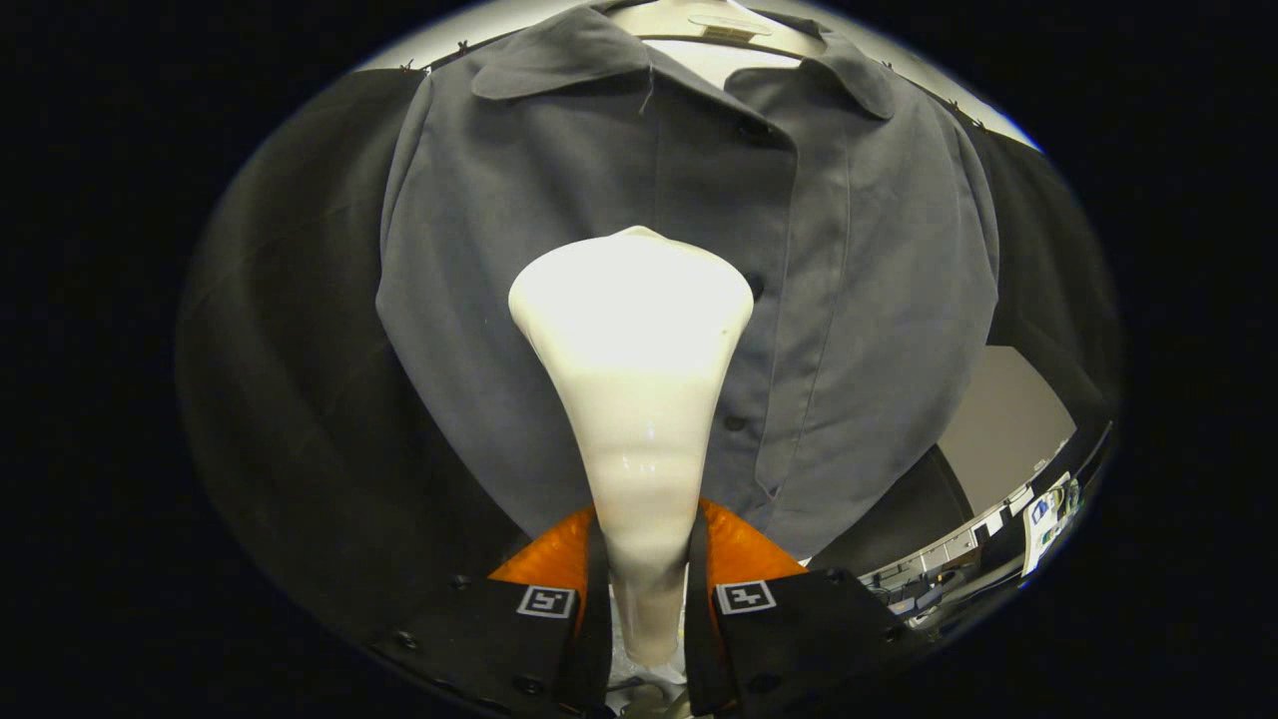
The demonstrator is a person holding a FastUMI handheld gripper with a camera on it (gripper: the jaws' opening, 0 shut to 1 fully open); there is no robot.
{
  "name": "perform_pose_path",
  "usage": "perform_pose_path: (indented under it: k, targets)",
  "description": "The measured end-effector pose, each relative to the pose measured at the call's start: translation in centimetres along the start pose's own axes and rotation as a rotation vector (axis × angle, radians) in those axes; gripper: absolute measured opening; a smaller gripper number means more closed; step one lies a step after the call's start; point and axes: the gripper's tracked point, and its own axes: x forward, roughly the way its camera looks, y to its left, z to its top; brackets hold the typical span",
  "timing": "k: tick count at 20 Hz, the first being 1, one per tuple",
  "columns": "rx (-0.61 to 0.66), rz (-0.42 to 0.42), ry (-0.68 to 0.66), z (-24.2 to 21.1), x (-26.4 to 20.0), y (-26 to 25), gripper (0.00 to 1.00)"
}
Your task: Iron the clothes twice with a garment steamer, once on the left side and once on the right side.
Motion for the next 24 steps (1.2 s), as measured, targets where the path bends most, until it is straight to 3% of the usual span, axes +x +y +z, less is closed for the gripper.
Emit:
perform_pose_path:
  k: [24]
  targets:
    - [-0.032, 0.013, 0.235, -13.7, 5.0, 0.0, 0.38]
